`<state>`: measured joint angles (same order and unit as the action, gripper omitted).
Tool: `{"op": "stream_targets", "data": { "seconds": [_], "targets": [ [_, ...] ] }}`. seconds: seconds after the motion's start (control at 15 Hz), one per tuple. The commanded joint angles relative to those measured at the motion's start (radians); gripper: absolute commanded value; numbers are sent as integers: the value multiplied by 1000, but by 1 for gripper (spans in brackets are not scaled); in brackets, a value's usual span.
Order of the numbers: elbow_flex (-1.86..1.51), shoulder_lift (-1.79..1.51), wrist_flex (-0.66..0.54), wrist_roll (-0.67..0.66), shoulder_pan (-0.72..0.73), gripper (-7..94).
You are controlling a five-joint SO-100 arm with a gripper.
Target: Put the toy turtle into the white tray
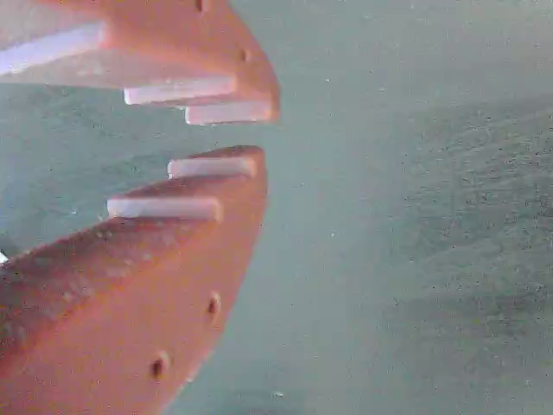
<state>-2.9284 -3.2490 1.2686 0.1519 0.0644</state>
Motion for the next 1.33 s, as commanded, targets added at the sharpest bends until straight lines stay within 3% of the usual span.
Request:
{"op": "stream_targets", "data": {
  "seconds": [0.0, 1.0, 1.07, 1.27],
  "targets": [
    [8, -3, 0, 15, 8, 0],
    [8, 0, -5, 17, 29, 0],
    [8, 35, -35, 92, 41, 0],
    [147, 373, -189, 155, 92, 0]
  ]
}}
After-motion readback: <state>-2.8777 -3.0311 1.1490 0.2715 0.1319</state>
